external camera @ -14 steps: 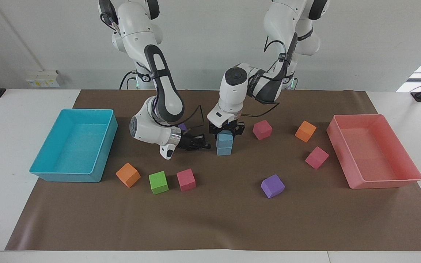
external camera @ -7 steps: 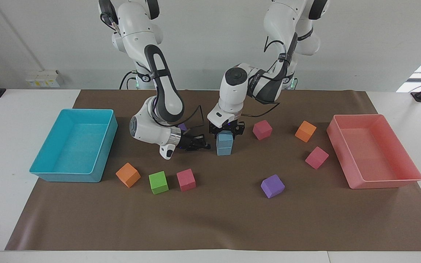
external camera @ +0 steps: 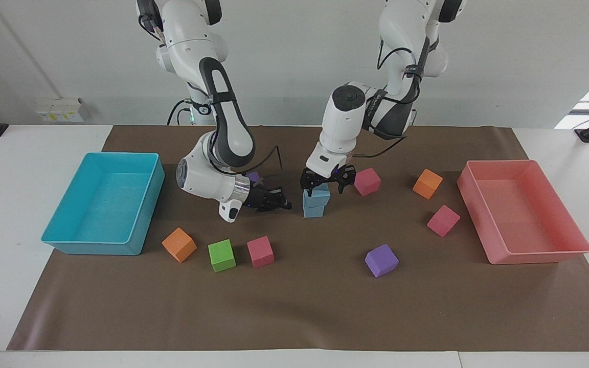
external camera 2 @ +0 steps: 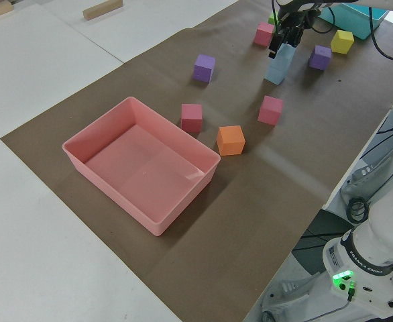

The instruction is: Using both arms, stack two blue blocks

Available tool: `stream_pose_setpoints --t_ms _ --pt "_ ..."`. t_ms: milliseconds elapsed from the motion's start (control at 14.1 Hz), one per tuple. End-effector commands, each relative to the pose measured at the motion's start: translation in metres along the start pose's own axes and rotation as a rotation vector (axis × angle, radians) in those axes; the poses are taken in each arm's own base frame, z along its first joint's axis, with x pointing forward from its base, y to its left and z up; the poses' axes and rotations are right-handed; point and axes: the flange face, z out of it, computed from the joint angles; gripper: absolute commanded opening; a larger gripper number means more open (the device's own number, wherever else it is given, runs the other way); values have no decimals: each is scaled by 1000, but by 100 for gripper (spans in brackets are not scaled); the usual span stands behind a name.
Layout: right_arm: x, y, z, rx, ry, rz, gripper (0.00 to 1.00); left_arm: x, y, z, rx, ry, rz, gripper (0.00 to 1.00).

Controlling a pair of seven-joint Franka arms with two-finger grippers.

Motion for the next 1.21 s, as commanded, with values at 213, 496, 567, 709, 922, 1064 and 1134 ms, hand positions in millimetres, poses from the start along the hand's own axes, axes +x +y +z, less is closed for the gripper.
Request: stream_pose_setpoints --t_ms 213,496,567,709,922,1064,1134 --pt "4 -15 -51 -148 18 -8 0 -5 -6 -3 -23 -37 -41 100" --pt "1 -26 -69 -318 -10 -82 0 -4 -9 -3 -16 -45 27 100" --pt "0 -29 -73 -373 -17 -82 0 -4 -10 -2 -10 -52 38 100" --pt "-5 -40 -84 -461 -20 -76 0 5 -26 -19 -17 -38 60 100" --pt "-9 -45 -103 -573 -33 -87 7 16 -59 -51 -7 -45 122 100" --pt "-10 -42 -123 -617 -32 -102 100 23 -86 -72 3 -57 141 100" --pt "-10 -41 -136 -640 -27 -106 100 25 -97 -85 0 -50 158 100"
